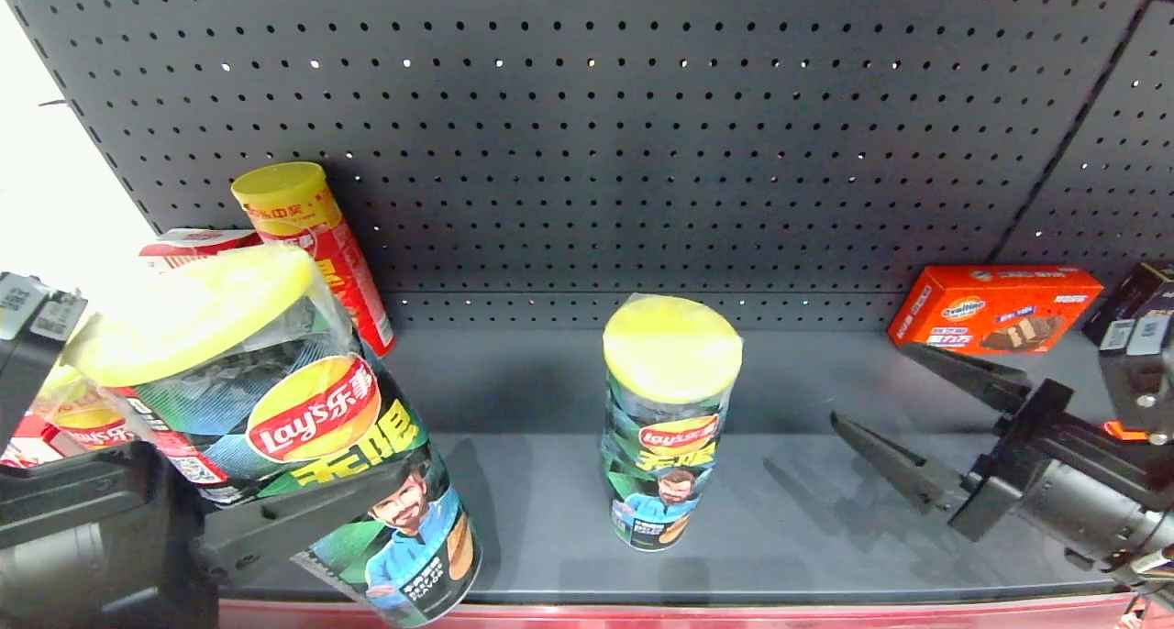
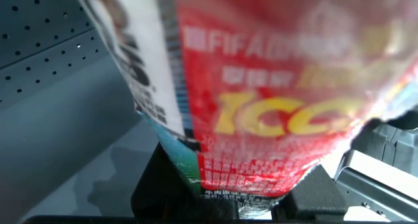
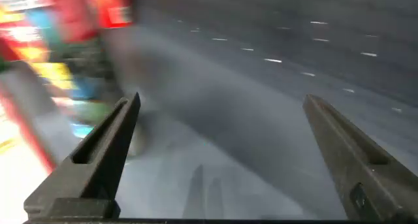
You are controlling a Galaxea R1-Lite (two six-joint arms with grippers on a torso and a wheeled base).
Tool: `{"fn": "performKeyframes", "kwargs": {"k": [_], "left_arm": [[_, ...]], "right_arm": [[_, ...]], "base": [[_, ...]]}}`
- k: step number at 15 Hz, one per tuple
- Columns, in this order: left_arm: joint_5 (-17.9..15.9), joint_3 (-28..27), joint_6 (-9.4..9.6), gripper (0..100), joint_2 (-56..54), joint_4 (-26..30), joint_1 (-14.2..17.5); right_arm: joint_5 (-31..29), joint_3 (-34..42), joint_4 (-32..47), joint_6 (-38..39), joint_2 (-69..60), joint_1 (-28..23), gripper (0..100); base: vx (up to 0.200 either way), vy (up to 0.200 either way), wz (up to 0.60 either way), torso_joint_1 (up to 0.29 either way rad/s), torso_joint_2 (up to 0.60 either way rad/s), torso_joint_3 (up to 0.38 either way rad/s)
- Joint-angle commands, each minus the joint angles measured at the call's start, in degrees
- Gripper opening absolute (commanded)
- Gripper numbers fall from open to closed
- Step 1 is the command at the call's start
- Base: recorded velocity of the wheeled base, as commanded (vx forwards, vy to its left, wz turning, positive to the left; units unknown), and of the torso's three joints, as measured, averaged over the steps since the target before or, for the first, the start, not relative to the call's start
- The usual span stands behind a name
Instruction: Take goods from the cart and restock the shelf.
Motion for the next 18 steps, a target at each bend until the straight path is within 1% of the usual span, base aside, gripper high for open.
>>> {"fn": "performKeyframes", "kwargs": {"k": [1, 2, 3, 6, 7, 9, 10, 12, 14, 15, 18], "left_arm": [[-0.01, 0.06, -0.01, 0, -0.51, 0.08, -0.01], [-0.01, 0.06, -0.01, 0, -0.6, -0.01, -0.01], [-0.01, -0.11, -0.01, 0, -0.86, -0.01, -0.01], [-0.01, 0.15, 0.08, 0, -1.39, -0.1, 0.08], [-0.01, 0.24, 0.08, 0, -1.39, -0.1, 0.08], [-0.01, 0.77, 0.17, 0, -1.48, -0.18, 0.17], [-0.01, 0.85, 0.17, 0, -1.56, -0.18, 0.34], [-0.1, 0.77, 0.08, 0, -2.0, -0.1, 0.25], [-0.1, 0.68, 0.08, 0, -2.0, -0.1, 0.25], [-0.1, 0.59, 0.08, 0, -2.0, -0.1, 0.17], [-0.19, 0.24, 0.08, 0, -2.0, -0.1, 0.08]], "right_arm": [[0.01, -0.14, 7.28, -0.05, -11.38, -6.88, 100], [-0.42, -0.41, 14.13, 0.03, -17.45, -9.69, 100], [-2.09, -0.14, 18.26, 0.03, -21.23, -10.84, 100], [-11.41, 0.3, 32.94, 0.12, -35.29, -11.36, 100], [-12.73, 0.3, 36.1, 0.12, -38.28, -11.36, 100], [-16.51, 0.82, 47.18, 0.3, -48.82, -11.36, 100], [-16.77, 1.0, 54.56, 0.3, -55.42, -11.28, 100], [-16.86, 0.74, 64.84, 0.3, -63.5, -11.36, 100], [-16.86, 1.09, 71.17, 0.3, -69.65, -11.63, 100], [-16.95, 1.35, 72.93, 0.3, -71.85, -11.98, 100], [-18.79, 3.2, 73.9, 0.47, -72.99, -12.42, 100]], "base": [[0.0, 0.0, 0.0, 0.0, 0.0, 0.0], [0.0, 0.0, 0.0, 0.0, 0.0, 0.0], [0.0, 0.0, 0.0, 0.0, 0.0, 0.0], [0.0, 0.0, 0.0, 0.0, 0.0, 0.0], [0.0, 0.0, 0.0, 0.0, 0.0, 0.0], [0.0, 0.0, 0.0, 0.0, 0.0, 0.0], [0.0, 0.0, 0.0, 0.0, 0.0, 0.0], [0.0, 0.0, 0.0, 0.0, 0.0, 0.0], [0.0, 0.0, 0.0, 0.0, 0.0, 0.0], [0.0, 0.0, 0.0, 0.0, 0.0, 0.0], [0.0, 0.0, 0.0, 0.0, 0.0, 0.0]]}}
